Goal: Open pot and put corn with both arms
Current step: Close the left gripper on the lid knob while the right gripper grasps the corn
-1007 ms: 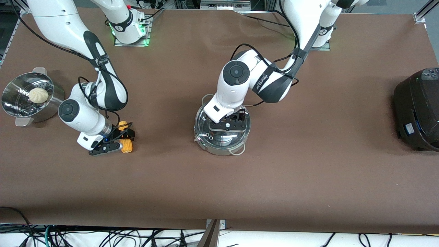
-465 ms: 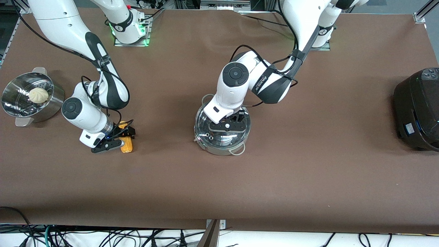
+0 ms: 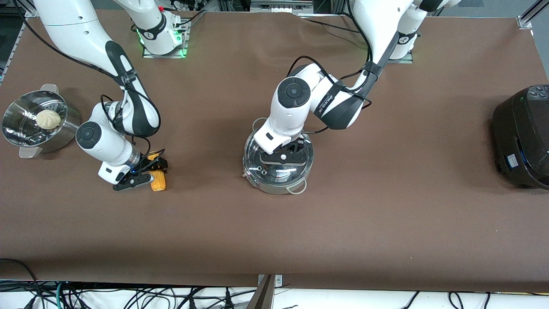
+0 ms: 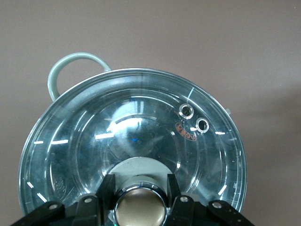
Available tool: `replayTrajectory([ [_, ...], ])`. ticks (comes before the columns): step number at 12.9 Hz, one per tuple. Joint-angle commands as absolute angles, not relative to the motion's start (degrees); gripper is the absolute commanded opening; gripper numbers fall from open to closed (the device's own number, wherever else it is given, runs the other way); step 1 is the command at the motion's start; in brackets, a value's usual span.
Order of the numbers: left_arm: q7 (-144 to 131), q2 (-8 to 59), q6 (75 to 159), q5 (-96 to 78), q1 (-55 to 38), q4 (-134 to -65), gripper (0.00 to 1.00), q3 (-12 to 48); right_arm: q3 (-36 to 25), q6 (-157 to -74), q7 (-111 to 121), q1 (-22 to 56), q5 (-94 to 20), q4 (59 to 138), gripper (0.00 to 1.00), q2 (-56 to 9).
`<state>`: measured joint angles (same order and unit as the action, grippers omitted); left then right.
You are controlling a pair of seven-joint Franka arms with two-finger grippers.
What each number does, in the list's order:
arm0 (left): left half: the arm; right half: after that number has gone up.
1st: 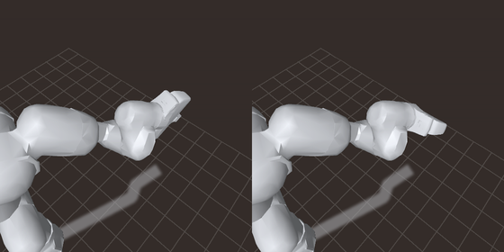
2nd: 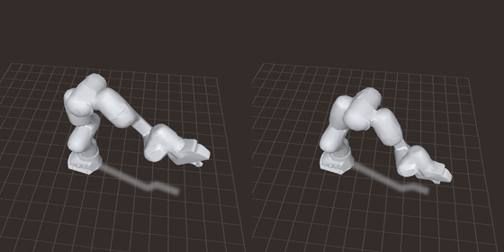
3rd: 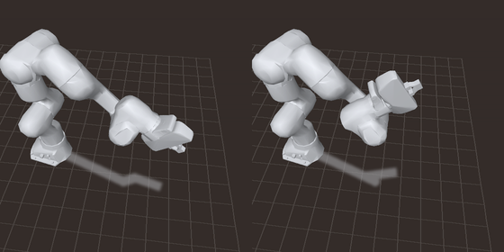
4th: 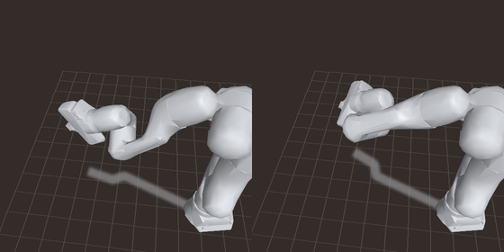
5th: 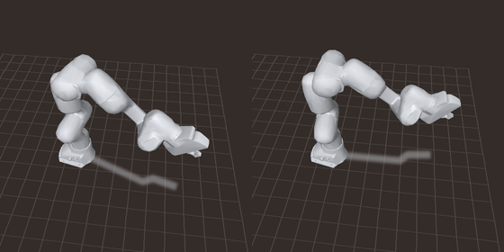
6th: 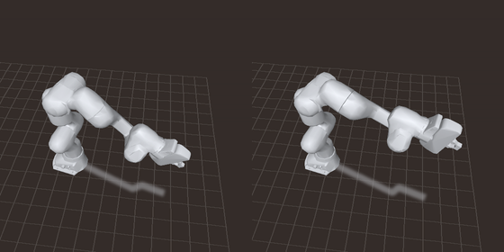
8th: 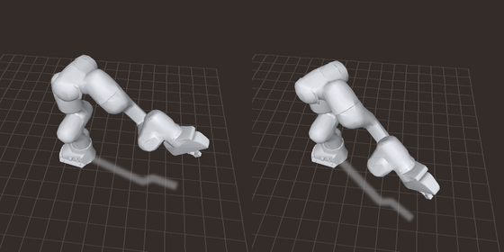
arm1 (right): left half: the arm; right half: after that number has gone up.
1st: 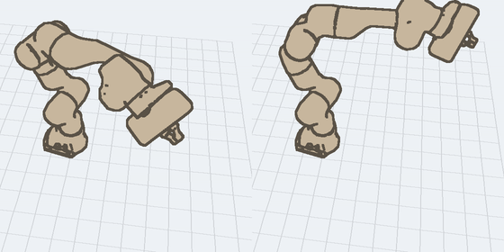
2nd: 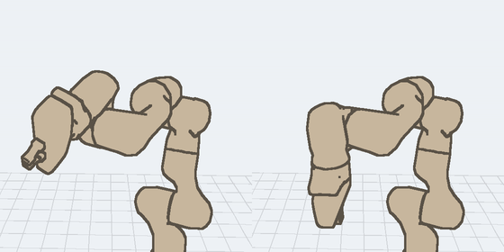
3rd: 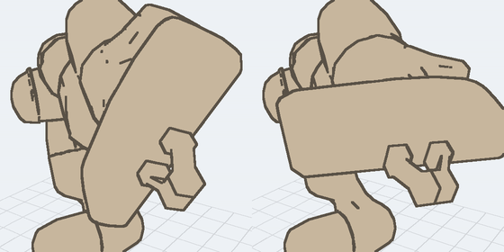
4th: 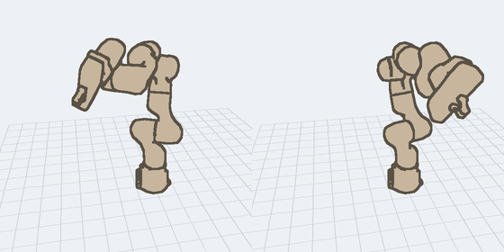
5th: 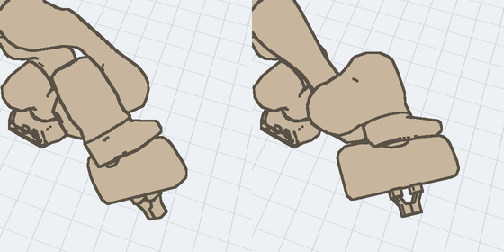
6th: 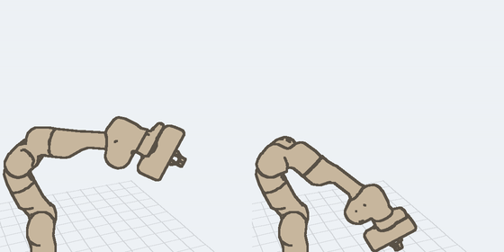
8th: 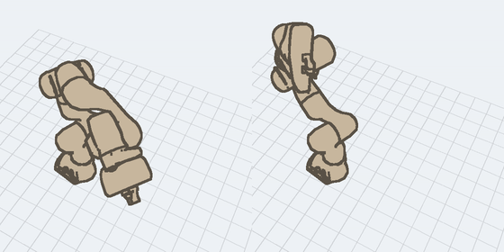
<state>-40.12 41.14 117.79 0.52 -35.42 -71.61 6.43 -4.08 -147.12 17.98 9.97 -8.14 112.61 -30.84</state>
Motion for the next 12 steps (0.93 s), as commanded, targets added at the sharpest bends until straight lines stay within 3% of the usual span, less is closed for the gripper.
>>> replayTrajectory([
  [1, -40.87, 41.92, 117.33, 1.67, -36.03, -70.22, 0.37, 6.42, -3.78, -149.41, 19.6, 9.58, -9.32, 113.91, 1.0, -30.58],
  [6, -41.05, 42.19, 117.33, 1.58, -36.56, -70.49, 0.39, 6.5, -3.52, -151.6, 19.6, 9.58, -9.32, 113.82, 1.0, -32.25],
  [7, -40.78, 42.27, 117.33, 1.5, -36.56, -70.4, 0.31, 6.5, -3.52, -151.96, 19.6, 9.58, -9.32, 113.82, 1.0, -32.43],
  [8, -40.69, 42.28, 117.33, 1.49, -36.39, -70.4, 0.17, 6.5, -3.52, -152.05, 19.6, 9.58, -9.32, 113.82, 1.0, -32.43],
  [9, -40.69, 42.28, 117.25, 1.32, -36.39, -70.4, 0.12, 6.5, -3.43, -152.05, 19.6, 9.67, -9.32, 113.82, 1.0, -32.52],
  [12, -40.87, 41.05, 115.24, 1.14, -36.12, -69.35, 0.11, 6.77, -2.81, -152.05, 19.51, 9.67, -9.32, 113.82, 1.0, -32.43],
])
